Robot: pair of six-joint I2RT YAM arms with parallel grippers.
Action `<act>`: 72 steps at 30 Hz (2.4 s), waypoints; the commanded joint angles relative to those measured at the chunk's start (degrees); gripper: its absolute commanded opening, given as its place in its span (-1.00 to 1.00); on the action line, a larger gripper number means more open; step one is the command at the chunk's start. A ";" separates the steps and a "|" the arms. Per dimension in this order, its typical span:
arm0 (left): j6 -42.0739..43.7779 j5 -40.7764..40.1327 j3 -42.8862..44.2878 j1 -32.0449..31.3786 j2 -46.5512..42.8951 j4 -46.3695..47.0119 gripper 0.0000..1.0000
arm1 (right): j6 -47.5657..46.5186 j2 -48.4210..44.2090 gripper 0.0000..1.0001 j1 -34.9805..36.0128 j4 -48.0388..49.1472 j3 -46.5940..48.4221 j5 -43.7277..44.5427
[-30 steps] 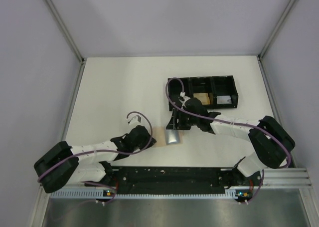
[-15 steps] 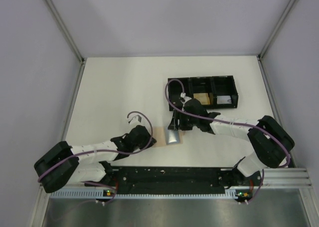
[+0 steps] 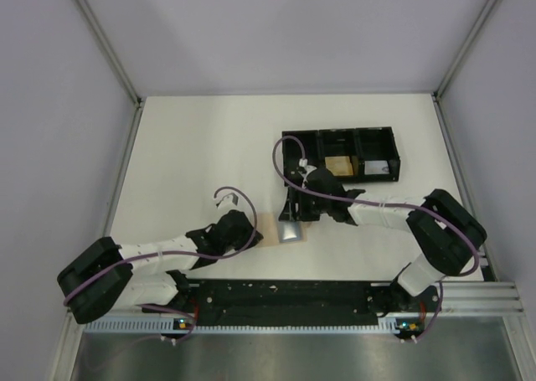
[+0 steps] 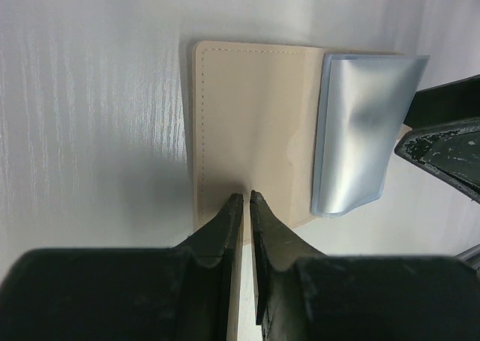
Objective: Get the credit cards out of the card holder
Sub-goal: Open the card holder at the center of the board.
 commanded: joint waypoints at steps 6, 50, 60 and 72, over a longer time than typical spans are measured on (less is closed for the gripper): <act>1.30 -0.09 0.17 0.31 0.70 -2.86 -0.72 | 0.94 1.25 0.13 3.62 3.36 2.89 -4.71; 0.68 -0.27 -0.62 0.31 -0.97 -2.77 -0.70 | -0.03 -0.42 0.19 3.01 -6.48 2.63 6.36; 0.68 -0.01 -0.53 0.31 -0.80 -2.77 -0.70 | 0.41 0.38 0.16 3.01 -5.69 2.81 4.69; 1.29 1.31 0.08 0.31 -0.09 -2.86 -0.70 | 1.73 -0.68 0.02 3.01 -0.33 2.02 -1.37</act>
